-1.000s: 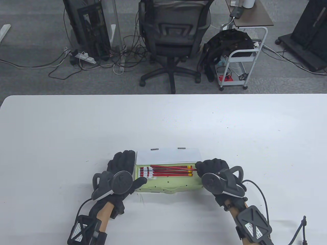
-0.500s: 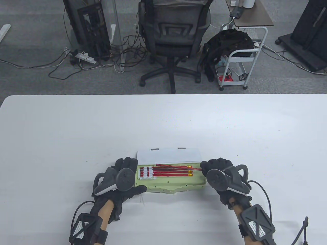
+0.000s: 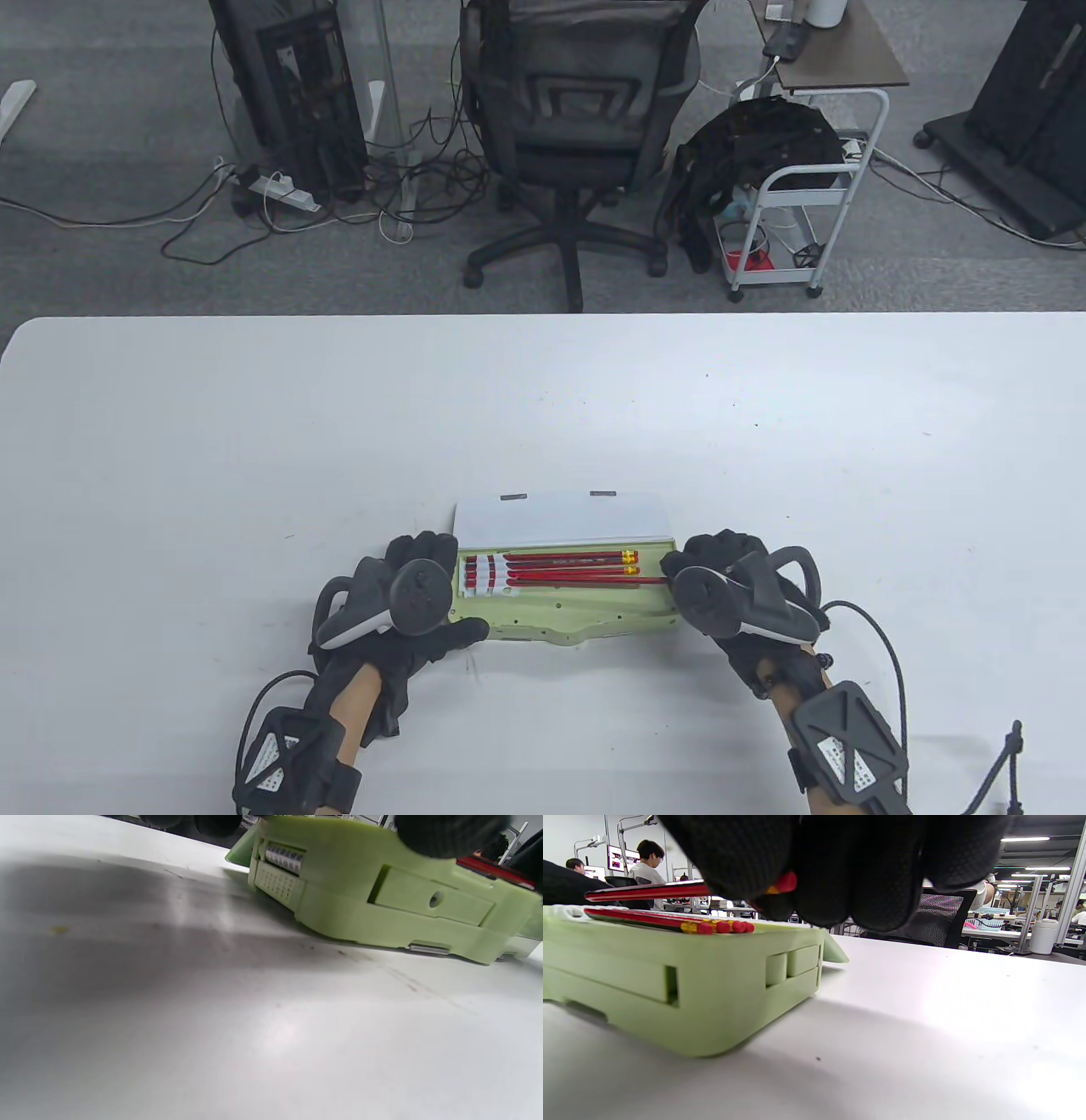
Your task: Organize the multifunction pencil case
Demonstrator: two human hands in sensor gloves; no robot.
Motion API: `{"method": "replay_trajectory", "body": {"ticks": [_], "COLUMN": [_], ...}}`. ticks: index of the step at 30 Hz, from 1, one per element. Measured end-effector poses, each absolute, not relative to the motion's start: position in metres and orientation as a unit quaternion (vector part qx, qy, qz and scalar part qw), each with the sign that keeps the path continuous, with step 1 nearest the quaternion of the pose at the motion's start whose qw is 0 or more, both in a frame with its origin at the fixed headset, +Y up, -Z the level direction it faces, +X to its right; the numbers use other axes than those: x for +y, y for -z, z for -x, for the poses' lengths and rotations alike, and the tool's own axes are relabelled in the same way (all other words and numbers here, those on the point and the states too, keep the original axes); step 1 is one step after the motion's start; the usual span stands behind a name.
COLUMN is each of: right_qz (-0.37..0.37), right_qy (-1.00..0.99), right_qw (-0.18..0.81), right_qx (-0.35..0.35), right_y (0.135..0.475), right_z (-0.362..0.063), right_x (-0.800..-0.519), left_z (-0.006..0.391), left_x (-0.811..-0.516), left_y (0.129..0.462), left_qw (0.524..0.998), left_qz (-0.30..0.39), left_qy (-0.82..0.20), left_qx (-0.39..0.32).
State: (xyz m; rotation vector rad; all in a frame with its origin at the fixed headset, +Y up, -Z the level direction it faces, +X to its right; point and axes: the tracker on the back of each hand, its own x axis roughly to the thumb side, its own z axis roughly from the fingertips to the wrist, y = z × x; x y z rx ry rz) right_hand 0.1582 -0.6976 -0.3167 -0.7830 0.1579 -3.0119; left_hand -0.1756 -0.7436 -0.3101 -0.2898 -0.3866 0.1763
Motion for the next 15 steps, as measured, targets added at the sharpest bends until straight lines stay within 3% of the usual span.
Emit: {"method": "replay_trajectory", "body": {"ticks": [15], "right_qz": [0.27], "right_qy": [0.961], "right_qw": [0.033], "right_qx": [0.049], "right_y": [0.313], "right_z": [-0.145], "right_x": [-0.702], "left_z": [0.176], "left_x": [-0.744], "left_y": [0.311], "left_qw": [0.967], "left_qz": [0.143], "left_qy": [-0.086], "left_qx": [-0.191]}}
